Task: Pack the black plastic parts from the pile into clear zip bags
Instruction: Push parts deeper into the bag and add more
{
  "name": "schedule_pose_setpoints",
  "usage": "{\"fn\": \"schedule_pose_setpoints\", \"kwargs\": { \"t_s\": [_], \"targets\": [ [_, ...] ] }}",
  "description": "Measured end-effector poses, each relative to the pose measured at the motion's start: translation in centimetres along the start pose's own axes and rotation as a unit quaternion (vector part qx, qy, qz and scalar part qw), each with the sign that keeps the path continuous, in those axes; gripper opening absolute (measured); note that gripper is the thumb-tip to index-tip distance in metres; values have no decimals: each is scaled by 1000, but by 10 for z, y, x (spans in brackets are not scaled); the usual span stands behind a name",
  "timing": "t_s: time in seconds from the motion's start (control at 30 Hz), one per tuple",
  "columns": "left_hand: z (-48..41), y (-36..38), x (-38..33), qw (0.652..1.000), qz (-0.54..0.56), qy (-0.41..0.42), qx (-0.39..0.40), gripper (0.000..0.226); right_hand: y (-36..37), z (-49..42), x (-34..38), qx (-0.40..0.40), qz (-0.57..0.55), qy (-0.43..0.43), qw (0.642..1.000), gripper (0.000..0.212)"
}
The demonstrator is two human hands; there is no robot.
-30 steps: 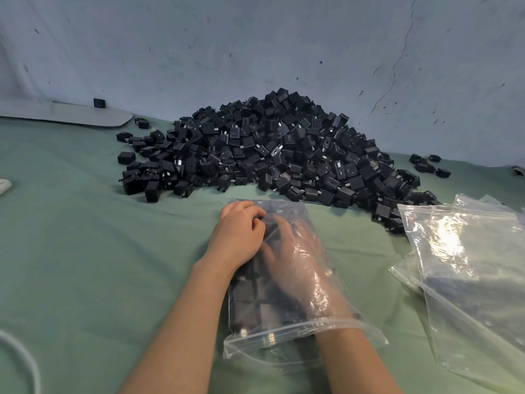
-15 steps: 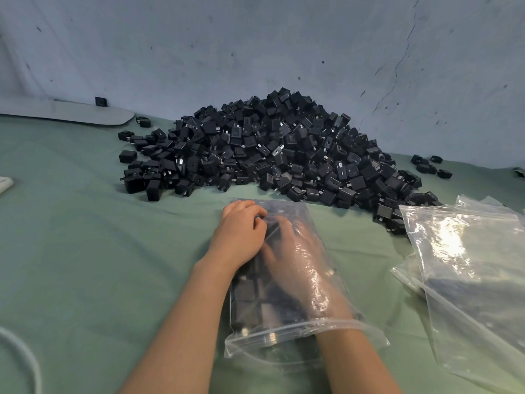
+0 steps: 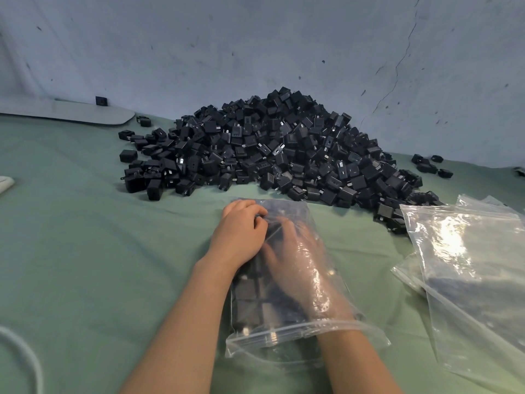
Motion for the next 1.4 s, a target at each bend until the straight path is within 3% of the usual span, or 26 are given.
{"fn": "schedule_pose_setpoints", "kwargs": {
  "t_s": [0.2, 0.33, 0.53, 0.63, 0.67, 0.77, 0.83, 0.9, 0.97, 1.07, 1.2, 1.4],
  "targets": [
    [-3, 3, 2, 1000, 3, 5, 2, 33, -1, -3, 1, 22, 3, 1, 1000, 52],
    [-4, 18, -5, 997, 30, 18, 66, 38, -8, -2, 4, 6, -3, 1, 1000, 49],
    [-2, 23, 1, 997, -2, -11, 74, 52, -13, 31, 19, 88, 74, -19, 993, 51],
    [-1, 25, -2, 997, -26, -2, 77, 47, -37, 78, 36, -1, 99, -68, 993, 43],
    [0, 24, -3, 997, -31, 3, 76, 44, -46, 96, 45, 8, 93, -102, 990, 34],
    [0, 22, -3, 996, -46, 13, 76, 35, -65, 129, 52, 125, 142, -158, 969, 23],
    [0, 20, -3, 997, -35, 18, 65, 32, -87, 130, 57, 219, -8, -197, 956, 27],
    [-1, 14, -5, 999, 3, 19, 30, 32, -110, 112, 58, 278, -140, -162, 936, 29],
    [-2, 9, -1, 1000, 29, -9, -2, 38, -131, 69, 50, 168, -175, -118, 963, 32],
    [-1, 6, 10, 996, 33, -76, -11, 54, -121, 1, 29, 50, -94, -19, 994, 19],
    [0, 12, 20, 990, 67, -126, 24, 64, -67, -43, -4, 84, -6, 84, 993, 18],
    [-1, 24, 24, 984, 71, -143, 80, 64, -41, -41, -18, 12, -33, 103, 994, 13]
  ]
}}
Point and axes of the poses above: each hand's wrist, its own z-axis away from the middle knuckle, its own y-axis out of the palm, x = y × z, the point moved 7 cm from there along -z, towards the middle knuckle, and after that the axes turned 2 degrees about -y, right-handed, at the moved point
